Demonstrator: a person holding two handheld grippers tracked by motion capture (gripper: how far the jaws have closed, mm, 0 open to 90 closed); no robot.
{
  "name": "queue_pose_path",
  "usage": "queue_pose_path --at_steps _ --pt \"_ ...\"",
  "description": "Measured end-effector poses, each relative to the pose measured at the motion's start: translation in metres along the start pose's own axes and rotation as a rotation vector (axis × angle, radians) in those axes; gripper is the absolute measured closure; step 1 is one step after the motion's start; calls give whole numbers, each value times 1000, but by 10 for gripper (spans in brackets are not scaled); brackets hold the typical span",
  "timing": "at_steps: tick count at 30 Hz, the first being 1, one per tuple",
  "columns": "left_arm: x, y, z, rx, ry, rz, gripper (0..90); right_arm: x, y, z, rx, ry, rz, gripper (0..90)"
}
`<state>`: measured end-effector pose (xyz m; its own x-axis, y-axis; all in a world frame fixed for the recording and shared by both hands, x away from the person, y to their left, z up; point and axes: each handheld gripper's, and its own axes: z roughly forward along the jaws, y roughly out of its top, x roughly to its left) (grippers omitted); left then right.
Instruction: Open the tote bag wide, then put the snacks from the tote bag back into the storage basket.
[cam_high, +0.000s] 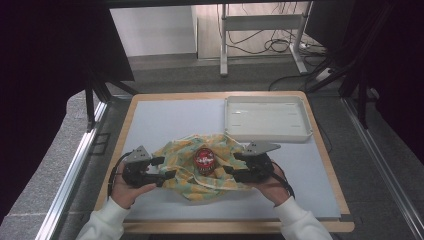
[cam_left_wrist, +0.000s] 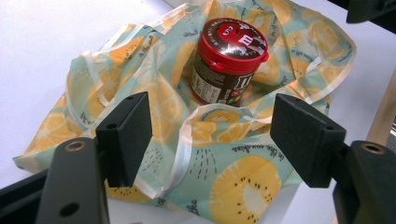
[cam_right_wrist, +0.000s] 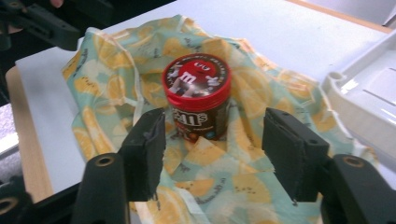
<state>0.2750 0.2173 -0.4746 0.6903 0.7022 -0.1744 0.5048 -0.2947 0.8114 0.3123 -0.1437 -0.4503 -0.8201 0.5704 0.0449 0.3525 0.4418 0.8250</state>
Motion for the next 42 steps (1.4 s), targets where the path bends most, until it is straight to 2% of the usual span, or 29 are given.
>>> queue_pose_path --at_steps 12,25,34,42 --pt "2 -4 1 12 2 -2 287 -4 5 -1 -5 -31 19 302" --pt "2 -4 1 19 -1 6 284 3 14 6 16 -74 11 276" --pt "2 -5 1 17 8 -1 284 9 24 30 58 -59 10 242" --pt "3 -7 4 27 12 -4 284 14 24 52 112 -39 -1 239"
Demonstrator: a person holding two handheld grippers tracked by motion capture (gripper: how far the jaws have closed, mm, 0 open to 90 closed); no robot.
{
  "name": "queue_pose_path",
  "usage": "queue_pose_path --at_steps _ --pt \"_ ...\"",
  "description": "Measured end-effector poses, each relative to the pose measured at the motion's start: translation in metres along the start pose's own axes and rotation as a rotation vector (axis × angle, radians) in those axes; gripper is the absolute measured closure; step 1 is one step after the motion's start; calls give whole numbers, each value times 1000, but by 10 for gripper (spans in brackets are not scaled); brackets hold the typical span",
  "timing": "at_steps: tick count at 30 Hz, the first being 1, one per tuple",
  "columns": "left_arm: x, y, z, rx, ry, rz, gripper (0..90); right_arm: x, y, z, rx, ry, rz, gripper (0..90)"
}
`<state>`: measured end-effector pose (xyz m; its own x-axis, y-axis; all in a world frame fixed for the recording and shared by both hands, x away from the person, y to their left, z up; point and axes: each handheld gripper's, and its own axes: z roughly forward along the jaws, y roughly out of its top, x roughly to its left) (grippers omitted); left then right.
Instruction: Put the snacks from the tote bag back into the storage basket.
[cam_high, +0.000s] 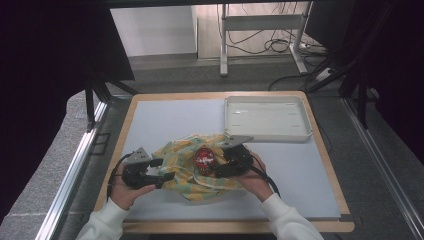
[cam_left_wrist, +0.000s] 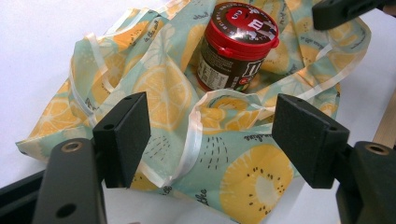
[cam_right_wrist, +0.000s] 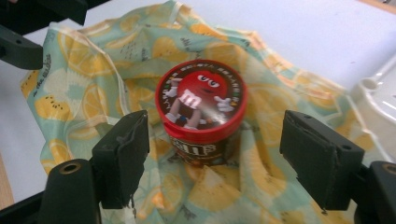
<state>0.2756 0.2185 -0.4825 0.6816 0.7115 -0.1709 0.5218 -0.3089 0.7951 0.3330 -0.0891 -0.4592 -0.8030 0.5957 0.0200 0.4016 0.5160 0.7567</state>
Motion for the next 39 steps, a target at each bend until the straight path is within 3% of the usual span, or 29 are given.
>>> queue_pose_path --at_steps 13,24,27,39 --pt "0 -1 1 5 -5 0 285 8 5 33 88 -21 -19 198" --pt "2 -1 5 15 -5 5 285 13 4 56 119 -38 -31 205" --pt "2 -1 4 12 -6 2 287 14 4 60 118 -67 -41 245" --pt "1 -2 5 19 -6 6 287 19 5 62 121 -99 -63 247"
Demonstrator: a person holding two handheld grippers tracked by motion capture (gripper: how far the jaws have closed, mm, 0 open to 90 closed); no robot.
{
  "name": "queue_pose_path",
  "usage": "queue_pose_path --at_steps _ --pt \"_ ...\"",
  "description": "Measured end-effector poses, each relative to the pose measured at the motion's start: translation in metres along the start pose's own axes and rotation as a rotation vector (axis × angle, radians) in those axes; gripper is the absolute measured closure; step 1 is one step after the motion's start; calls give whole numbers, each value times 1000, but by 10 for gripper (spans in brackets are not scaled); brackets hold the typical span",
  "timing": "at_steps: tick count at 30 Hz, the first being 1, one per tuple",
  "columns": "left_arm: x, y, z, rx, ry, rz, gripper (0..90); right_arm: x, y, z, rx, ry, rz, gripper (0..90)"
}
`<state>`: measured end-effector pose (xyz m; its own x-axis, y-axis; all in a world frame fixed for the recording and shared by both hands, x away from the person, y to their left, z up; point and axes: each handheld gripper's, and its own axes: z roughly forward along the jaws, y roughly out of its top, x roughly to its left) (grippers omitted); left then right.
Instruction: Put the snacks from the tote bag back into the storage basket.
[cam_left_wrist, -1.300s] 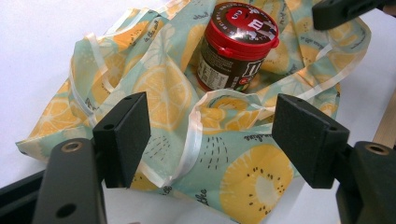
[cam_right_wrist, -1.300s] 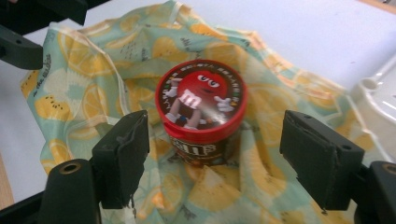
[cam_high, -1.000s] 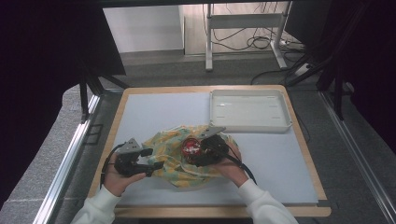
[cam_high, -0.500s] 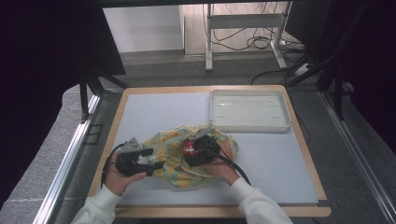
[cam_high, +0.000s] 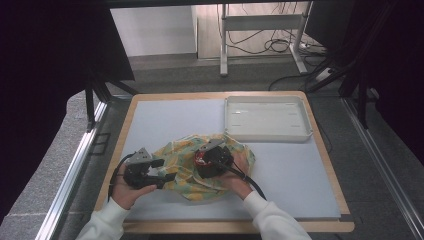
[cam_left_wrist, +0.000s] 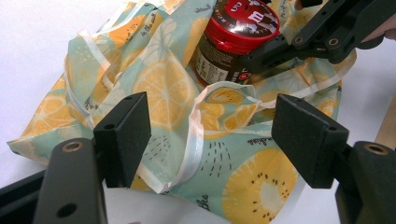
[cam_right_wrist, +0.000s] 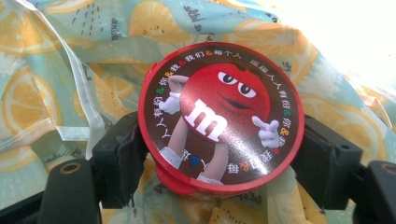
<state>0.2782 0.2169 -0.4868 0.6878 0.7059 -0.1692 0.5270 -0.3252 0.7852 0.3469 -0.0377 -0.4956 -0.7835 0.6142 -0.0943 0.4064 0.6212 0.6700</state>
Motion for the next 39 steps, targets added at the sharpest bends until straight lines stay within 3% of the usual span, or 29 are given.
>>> queue_pose_path --at_steps 8,19,30,39 --pt "1 0 -1 -3 0 -3 289 -2 1 -5 -17 20 13 255" --pt "4 -1 -1 -4 5 -10 289 -8 2 -37 -81 85 6 255" --pt "3 -2 0 2 7 -8 289 -18 5 -65 -163 102 14 255" --pt "4 -2 1 5 8 -4 289 -23 7 -74 -178 105 5 255"
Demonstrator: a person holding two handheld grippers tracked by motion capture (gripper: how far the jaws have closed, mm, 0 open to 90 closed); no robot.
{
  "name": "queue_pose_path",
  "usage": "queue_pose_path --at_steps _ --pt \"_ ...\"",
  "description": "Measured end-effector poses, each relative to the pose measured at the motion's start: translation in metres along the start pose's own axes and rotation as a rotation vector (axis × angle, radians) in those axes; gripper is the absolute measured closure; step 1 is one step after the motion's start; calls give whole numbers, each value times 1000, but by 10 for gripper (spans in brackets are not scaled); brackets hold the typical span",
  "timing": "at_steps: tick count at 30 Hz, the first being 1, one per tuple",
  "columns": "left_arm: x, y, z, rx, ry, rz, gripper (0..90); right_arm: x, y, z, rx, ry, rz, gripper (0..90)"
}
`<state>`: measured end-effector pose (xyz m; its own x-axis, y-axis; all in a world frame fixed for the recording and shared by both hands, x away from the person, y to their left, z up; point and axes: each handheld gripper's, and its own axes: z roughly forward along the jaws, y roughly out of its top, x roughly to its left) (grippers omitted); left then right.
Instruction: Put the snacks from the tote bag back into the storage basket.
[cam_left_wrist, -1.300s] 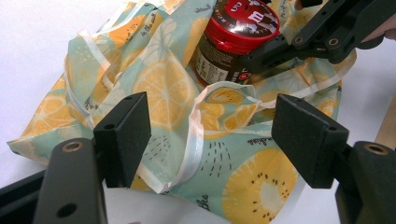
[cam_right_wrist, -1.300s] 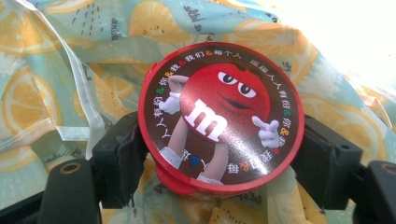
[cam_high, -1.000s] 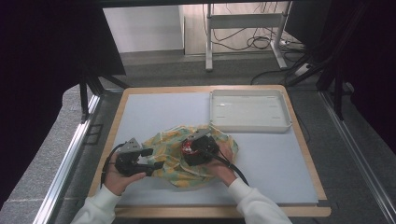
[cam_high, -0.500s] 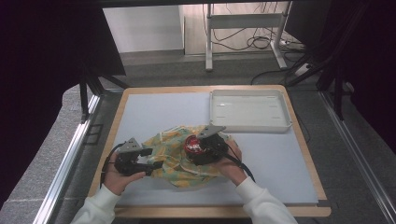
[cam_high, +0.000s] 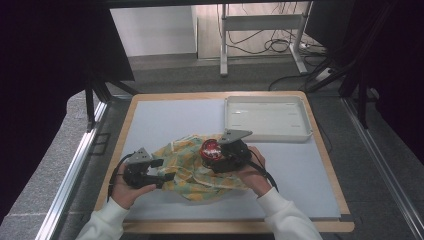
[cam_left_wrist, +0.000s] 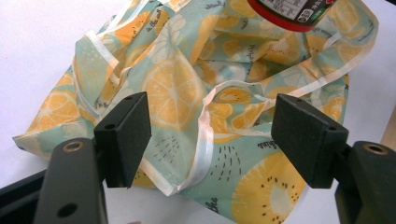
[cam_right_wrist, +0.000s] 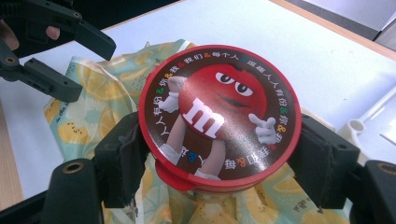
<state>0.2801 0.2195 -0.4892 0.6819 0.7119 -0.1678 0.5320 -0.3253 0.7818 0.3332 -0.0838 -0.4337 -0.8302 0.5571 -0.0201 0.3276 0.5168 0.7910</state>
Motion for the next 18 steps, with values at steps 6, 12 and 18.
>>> queue_pose_path --at_steps 6,12,18 --pt "0 0 0 2 1 -2 289 -3 2 -5 -15 1 3 256" --pt "0 0 0 -2 2 -3 289 -8 4 -11 -30 -4 7 256" --pt "-2 1 1 1 2 2 289 -12 7 -17 -54 -20 18 256"
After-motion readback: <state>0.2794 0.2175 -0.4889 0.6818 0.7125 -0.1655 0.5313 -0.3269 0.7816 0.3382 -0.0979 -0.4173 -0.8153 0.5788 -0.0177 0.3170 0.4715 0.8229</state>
